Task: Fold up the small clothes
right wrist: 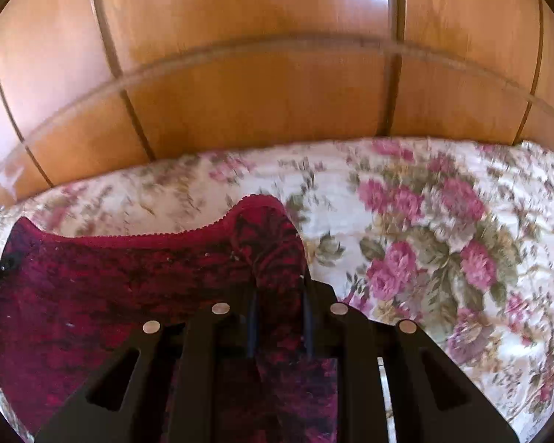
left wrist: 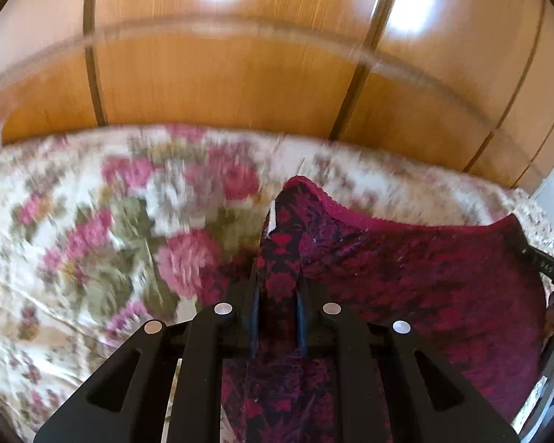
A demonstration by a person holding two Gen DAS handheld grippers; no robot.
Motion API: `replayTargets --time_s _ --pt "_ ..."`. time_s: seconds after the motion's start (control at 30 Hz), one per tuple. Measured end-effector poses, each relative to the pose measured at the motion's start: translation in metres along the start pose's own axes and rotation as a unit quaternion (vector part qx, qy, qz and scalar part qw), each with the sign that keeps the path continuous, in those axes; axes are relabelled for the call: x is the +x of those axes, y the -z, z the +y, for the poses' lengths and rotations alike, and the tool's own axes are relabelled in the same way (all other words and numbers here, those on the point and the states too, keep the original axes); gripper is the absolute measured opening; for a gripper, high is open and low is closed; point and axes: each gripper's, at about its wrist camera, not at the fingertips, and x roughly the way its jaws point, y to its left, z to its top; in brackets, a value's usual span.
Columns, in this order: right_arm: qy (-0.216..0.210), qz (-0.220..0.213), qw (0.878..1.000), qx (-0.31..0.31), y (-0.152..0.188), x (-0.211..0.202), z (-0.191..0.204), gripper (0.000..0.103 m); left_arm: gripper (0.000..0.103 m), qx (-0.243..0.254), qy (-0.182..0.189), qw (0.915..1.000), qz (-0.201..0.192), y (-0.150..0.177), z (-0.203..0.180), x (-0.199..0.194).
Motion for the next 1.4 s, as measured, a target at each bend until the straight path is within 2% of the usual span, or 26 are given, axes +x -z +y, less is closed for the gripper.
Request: replayTargets --time_s 0.1,0.17,0.23,0.27,0.3,0.33,0.4,0.47,0.53,0.73,1.07,1.4 --pt "-0.008 0.009 1.0 0.01 0.002 0.007 -0.005 0.022 0.016 -0.02 0.014 0.9997 0.001 0.007 0.007 0.004" --pt "-0.008 0.012 1.0 0.01 0.001 0.005 -0.005 0.031 0.018 -0.028 0.017 0.9995 0.001 0.006 0.008 -0.001" --pt "-0.003 0.01 1.0 0.015 -0.001 -0.001 -0.007 0.053 0.019 -0.03 0.012 0.9995 -0.002 0.005 0.006 -0.008" --pt "-0.002 0.004 1.0 0.016 -0.001 -0.006 -0.007 0.056 0.023 -0.029 0.006 0.9995 -0.005 0.005 0.003 -0.014" --pt "-0.004 -0.008 1.0 0.018 -0.001 -0.015 -0.007 0.058 0.036 -0.03 -0.005 0.9995 -0.009 0.007 0.001 -0.021" --pt "-0.004 -0.017 1.0 0.017 -0.001 -0.021 -0.005 0.064 0.053 -0.031 -0.025 0.9991 -0.015 0.011 0.0 -0.029" --pt "-0.005 -0.032 0.999 0.014 0.003 -0.034 0.0 0.072 0.058 -0.028 -0.04 0.9984 -0.03 0.016 -0.002 -0.041" --pt "-0.006 -0.045 0.999 0.001 0.009 -0.048 0.007 0.073 0.058 -0.027 -0.038 0.9983 -0.035 0.026 -0.001 -0.052" --pt "-0.009 -0.059 0.998 -0.012 0.018 -0.062 0.016 0.079 0.058 -0.031 -0.041 0.998 -0.038 0.039 0.001 -0.063" --pt "-0.026 -0.072 0.997 -0.01 0.055 -0.091 0.022 0.085 0.058 -0.026 -0.06 0.9963 -0.055 0.073 0.002 -0.093" --pt "-0.032 -0.038 0.997 0.051 0.124 -0.109 -0.011 0.087 0.058 -0.014 -0.072 0.9957 -0.056 0.11 -0.002 -0.114" --pt "-0.067 -0.026 0.994 0.084 0.149 -0.111 -0.021 0.084 0.058 -0.016 -0.065 0.9965 -0.05 0.123 -0.006 -0.118"
